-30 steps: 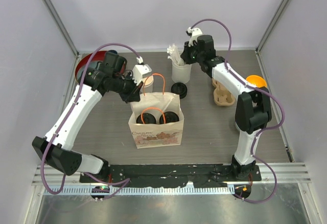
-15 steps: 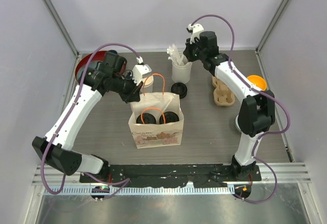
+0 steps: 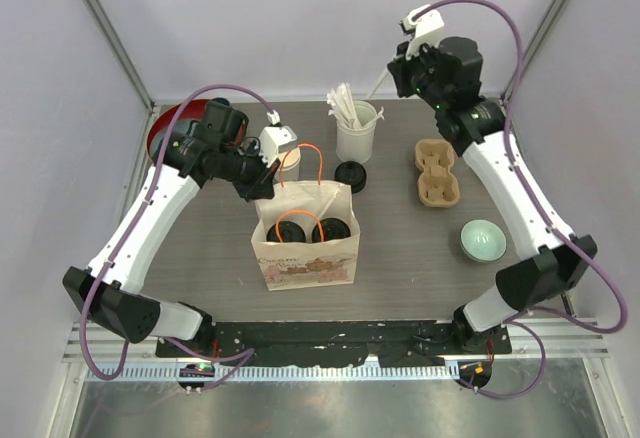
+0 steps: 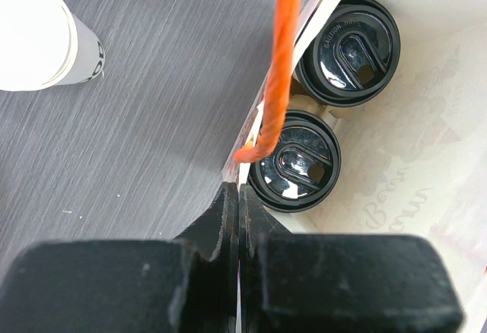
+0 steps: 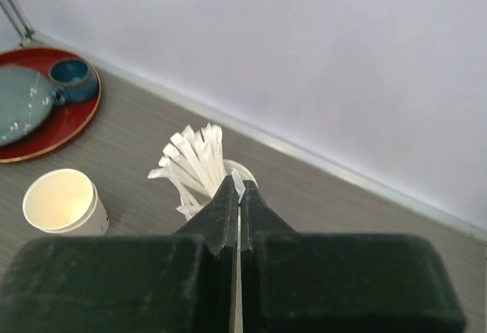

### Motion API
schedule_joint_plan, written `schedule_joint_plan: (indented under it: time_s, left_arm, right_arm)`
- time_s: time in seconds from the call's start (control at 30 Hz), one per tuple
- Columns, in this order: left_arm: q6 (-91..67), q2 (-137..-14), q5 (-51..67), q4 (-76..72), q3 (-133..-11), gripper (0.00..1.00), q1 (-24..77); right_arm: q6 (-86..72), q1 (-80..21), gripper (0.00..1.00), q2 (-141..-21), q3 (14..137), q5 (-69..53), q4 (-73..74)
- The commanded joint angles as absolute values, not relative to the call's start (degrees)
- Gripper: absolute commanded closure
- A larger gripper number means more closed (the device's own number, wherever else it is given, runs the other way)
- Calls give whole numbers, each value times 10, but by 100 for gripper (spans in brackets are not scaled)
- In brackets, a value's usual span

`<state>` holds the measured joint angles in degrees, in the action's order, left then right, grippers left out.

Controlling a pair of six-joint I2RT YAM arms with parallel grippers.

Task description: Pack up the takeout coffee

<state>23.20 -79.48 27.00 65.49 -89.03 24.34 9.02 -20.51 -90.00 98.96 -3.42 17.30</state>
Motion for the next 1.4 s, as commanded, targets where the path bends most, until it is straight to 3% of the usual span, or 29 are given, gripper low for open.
schedule_joint_plan:
  time_s: [0.0, 0.23, 0.4, 0.63, 0.7, 0.77, 0.83, 1.03, 1.37]
  left_arm:
    - [237, -785, 276, 657, -910, 100, 242]
    - [227, -777, 270, 644, -903, 100, 241]
    - [226, -771, 270, 642, -898, 100, 242]
    - [224, -761, 272, 636, -890, 100, 242]
    - [222, -759, 273, 635, -889, 100, 241]
    - [220, -759, 277, 632, -889, 100, 241]
    - [220, -759, 277, 632, -889, 100, 241]
    - [219, -758, 276, 637, -890, 100, 242]
    - [224, -762, 282, 642, -891, 100, 241]
  right_arm:
    - [102, -208, 99, -827, 1020, -31, 166]
    - [37, -207, 99, -758, 1037, -129, 184]
    - [-62, -208, 99, -691, 1004, -342, 174]
    - [-115, -208, 99, -601, 887, -491, 164]
    - [-148, -210, 99, -575, 823, -517, 72]
    - [-206, -221, 99, -560, 719, -521, -61]
    - [-209, -241, 99, -558, 662, -507, -100]
    - [-10, -355, 99, -598, 702, -377, 73]
    - [63, -402, 99, -681, 723, -266, 97]
